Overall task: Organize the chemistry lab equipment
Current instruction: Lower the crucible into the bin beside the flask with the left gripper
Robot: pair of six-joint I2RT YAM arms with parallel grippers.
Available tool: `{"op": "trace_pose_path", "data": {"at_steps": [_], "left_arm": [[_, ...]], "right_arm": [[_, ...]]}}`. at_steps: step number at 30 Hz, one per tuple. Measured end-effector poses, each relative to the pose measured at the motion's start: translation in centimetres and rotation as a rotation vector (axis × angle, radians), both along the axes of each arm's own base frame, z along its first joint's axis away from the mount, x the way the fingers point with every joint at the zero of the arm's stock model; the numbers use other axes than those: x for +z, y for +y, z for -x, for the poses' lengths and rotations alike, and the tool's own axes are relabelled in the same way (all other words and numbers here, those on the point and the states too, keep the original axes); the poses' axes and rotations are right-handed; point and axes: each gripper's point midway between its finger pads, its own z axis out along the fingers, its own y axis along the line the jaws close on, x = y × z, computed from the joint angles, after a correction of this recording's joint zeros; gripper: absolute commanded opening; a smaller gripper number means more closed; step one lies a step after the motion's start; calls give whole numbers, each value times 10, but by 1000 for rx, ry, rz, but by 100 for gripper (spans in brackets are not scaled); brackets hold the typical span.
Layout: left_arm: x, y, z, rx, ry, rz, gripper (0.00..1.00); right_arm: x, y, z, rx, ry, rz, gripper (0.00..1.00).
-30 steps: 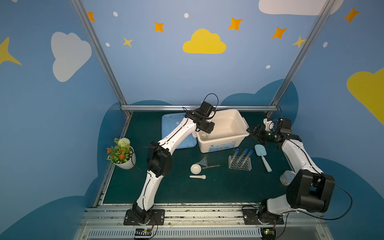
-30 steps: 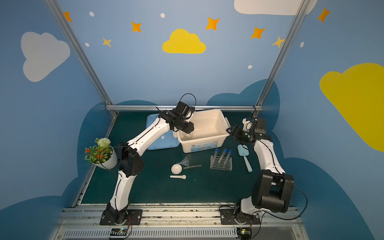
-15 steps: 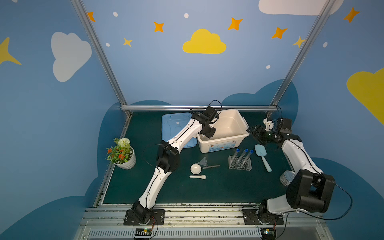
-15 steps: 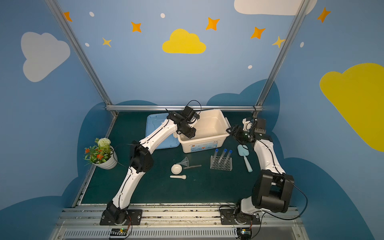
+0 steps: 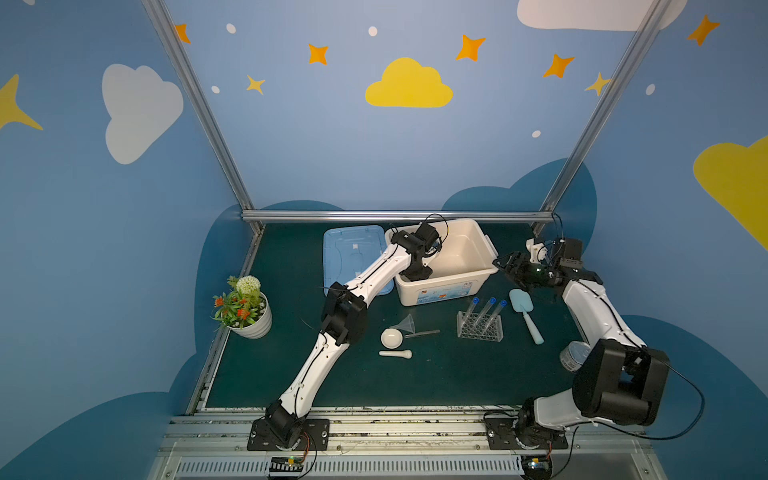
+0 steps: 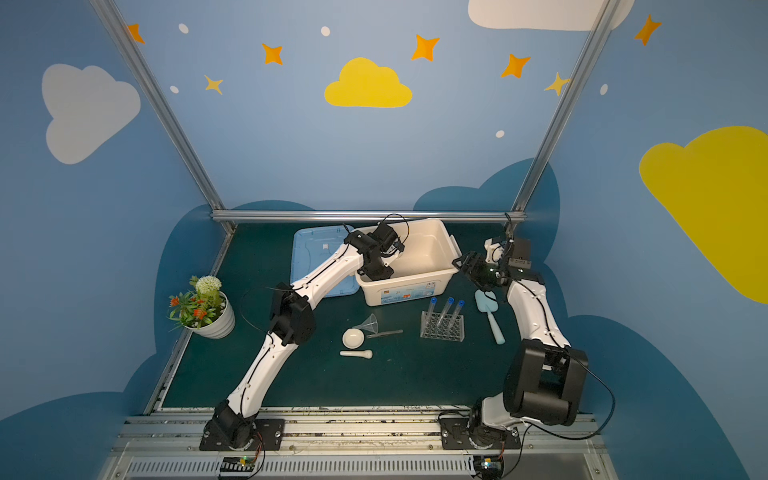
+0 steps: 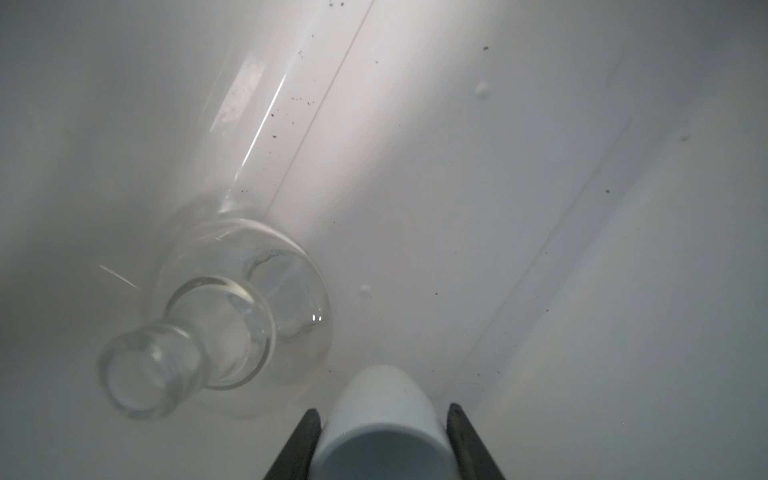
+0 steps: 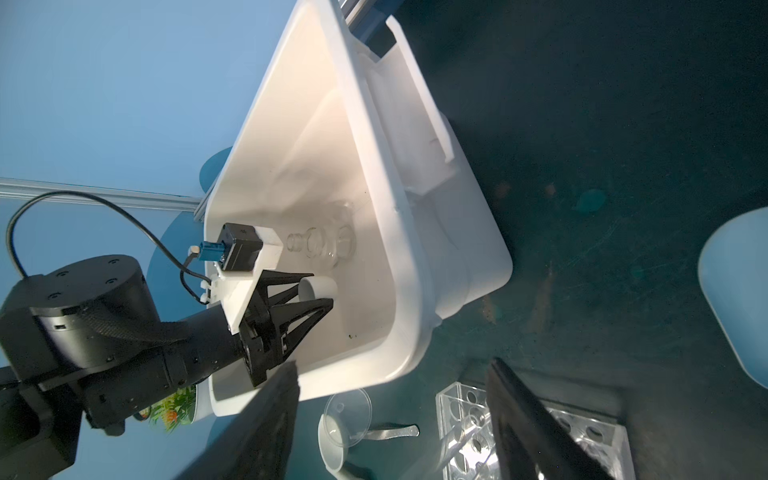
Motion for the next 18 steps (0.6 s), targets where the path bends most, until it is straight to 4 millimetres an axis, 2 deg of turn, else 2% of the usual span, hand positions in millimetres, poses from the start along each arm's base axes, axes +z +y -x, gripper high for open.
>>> {"op": "trace_pose_path", "data": {"at_steps": [10,18], "left_arm": [[-4,6,-1,-48,-20,-58,31],[-23,7,-1,-59,4,-87,35]], "right_arm": [[0,1,0,5,0,-5,70],[-1,2,0,8,3,-8,71]]}}
